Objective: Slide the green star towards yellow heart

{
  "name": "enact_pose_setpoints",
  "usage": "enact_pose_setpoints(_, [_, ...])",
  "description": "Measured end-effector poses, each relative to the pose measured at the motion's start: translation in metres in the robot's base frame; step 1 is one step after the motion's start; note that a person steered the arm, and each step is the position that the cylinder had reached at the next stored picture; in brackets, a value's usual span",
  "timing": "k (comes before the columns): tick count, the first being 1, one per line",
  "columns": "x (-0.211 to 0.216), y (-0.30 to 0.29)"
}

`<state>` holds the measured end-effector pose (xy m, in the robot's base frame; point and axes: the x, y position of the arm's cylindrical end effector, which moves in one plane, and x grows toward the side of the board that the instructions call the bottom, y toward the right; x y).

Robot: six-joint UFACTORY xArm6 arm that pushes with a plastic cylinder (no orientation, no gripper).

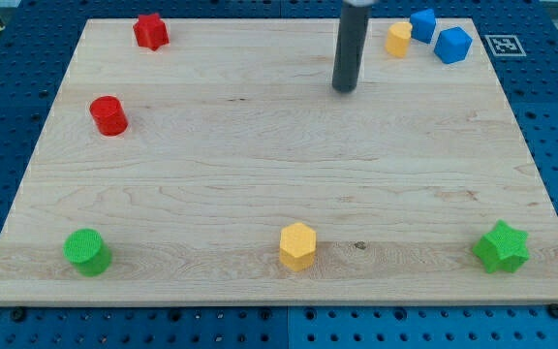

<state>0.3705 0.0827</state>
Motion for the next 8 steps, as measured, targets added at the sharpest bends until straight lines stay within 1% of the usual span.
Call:
enact_pose_setpoints(3, [0.241,0.002])
enact_pose_setpoints(5, [0.248,0.013])
enact_pose_setpoints(6, [0.248,0.074])
enact_pose_setpoints(7, [0.248,0.102])
enact_pose_setpoints(8, [0.242,0.104])
